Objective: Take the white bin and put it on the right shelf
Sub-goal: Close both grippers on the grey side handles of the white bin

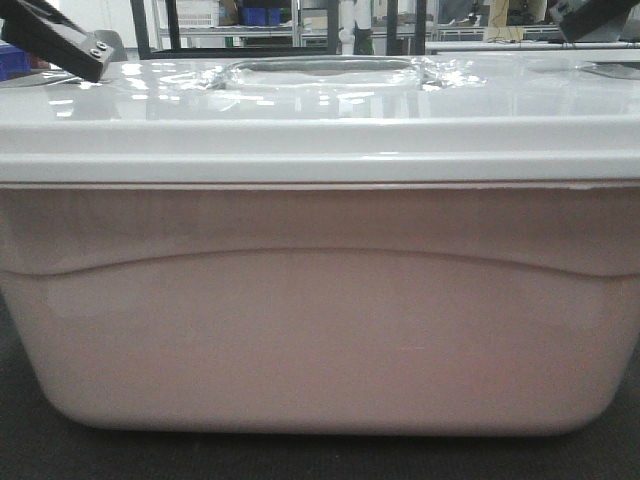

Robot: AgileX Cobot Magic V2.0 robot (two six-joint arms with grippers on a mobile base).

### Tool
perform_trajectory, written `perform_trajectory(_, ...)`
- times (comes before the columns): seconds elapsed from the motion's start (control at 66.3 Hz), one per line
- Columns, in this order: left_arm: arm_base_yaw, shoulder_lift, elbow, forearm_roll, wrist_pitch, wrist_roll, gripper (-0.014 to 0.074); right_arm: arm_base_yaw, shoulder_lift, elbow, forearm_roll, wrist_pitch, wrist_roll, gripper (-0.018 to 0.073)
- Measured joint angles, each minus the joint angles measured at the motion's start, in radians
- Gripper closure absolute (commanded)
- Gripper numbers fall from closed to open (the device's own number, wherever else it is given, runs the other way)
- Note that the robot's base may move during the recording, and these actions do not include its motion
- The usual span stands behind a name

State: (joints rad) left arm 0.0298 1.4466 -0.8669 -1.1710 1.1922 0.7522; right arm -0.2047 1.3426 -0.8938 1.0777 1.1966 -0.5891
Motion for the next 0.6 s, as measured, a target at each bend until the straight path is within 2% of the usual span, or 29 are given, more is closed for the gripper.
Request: perform_trajectory(0.603,0.0,0.0,0.0,0.0,-0.001,0.0,0.0178,0.02,0.0,0.0,-0.049,0.0,0.02,-0.0039)
